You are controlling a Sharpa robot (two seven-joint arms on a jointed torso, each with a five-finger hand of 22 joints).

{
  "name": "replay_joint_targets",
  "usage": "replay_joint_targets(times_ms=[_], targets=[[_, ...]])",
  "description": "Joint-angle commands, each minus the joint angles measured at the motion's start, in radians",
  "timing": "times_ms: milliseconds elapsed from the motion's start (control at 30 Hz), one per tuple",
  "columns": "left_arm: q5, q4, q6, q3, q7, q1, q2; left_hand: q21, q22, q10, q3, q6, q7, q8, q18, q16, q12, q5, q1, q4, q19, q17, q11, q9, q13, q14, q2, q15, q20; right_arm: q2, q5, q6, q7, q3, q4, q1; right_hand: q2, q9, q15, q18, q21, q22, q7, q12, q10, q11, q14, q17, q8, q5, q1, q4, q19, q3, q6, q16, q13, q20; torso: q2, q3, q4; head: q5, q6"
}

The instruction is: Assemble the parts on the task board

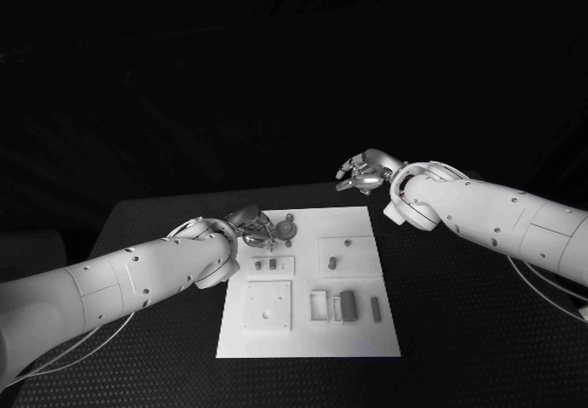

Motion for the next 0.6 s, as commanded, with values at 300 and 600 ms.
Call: replay_joint_targets(times_ms=[300, 600], targets=[[-0.360, -0.085, -0.068, -0.005, 0.101, -0.003, 0.088, -0.002, -0.007, -0.006, -0.006, 0.007, -0.004, -0.011, 0.003, 0.008, -0.053, -0.007, 0.032, 0.000, 0.029, -0.003, 0.018, -0.025, -0.033, 0.032, -0.010, -0.008, -0.010, 0.009, 0.005, 0.000, 0.017, 0.000, -0.004, 0.000, 0.000, -0.003, 0.004, 0.015, -0.010, 0.013, 0.048, -0.005, -0.103, 0.032, -0.009, -0.002, -0.010, 0.006, -0.007, 0.003, -0.010, 0.004, 0.087, -0.008, -0.003, 0.004, 0.000, 0.0010, -0.0005, -0.002, 0.009], [-0.435, -0.150, -0.041, -0.005, 0.067, -0.014, 0.140, 0.015, 0.002, 0.011, -0.010, -0.003, 0.005, -0.031, 0.009, 0.042, -0.090, -0.007, 0.036, 0.002, 0.100, 0.008, 0.019, -0.052, -0.055, 0.100, -0.014, -0.040, -0.038, 0.016, 0.005, 0.001, 0.017, 0.000, -0.007, 0.000, 0.001, -0.003, 0.005, 0.016, -0.010, 0.013, 0.048, -0.005, -0.103, 0.033, -0.010, -0.002, -0.010, 0.006, -0.006, 0.003, -0.010, 0.004, 0.087, -0.008, -0.003, 0.004, 0.001, 0.0017, -0.0007, -0.005, 0.010]])
